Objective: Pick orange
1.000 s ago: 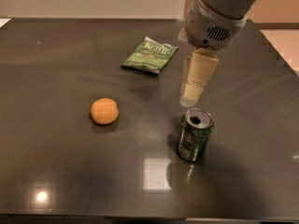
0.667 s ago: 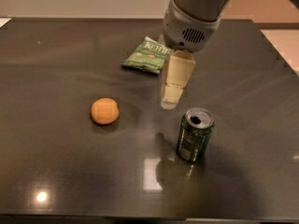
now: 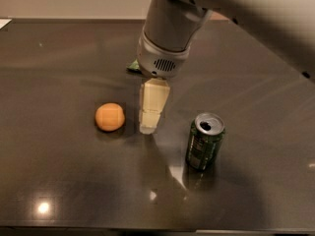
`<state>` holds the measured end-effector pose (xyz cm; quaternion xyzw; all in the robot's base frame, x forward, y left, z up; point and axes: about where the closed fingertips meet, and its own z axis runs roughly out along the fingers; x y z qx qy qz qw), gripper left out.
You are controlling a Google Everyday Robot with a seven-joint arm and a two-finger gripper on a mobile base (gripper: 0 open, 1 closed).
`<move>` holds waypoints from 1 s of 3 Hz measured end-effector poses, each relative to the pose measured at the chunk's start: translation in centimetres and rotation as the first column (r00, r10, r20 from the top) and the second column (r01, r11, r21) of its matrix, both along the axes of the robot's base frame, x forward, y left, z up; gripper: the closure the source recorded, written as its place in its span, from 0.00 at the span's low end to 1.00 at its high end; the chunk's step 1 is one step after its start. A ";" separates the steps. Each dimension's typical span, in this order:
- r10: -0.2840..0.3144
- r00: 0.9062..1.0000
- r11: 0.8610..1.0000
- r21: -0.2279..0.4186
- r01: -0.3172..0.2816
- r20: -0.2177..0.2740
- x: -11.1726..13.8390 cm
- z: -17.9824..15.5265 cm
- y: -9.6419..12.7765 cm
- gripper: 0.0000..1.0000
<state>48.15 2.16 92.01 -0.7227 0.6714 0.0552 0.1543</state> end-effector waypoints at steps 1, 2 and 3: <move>0.007 1.000 1.000 0.022 -0.007 -0.014 1.0 -2.3 2.6 0.00; 0.017 0.999 0.999 0.032 -0.016 -0.035 1.7 -4.2 4.9 0.00; 0.032 0.997 0.999 0.021 -0.031 -0.068 1.8 -6.1 6.6 0.00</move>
Offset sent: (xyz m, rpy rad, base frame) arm 0.0265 0.0745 -0.0662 0.0445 0.0623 0.0246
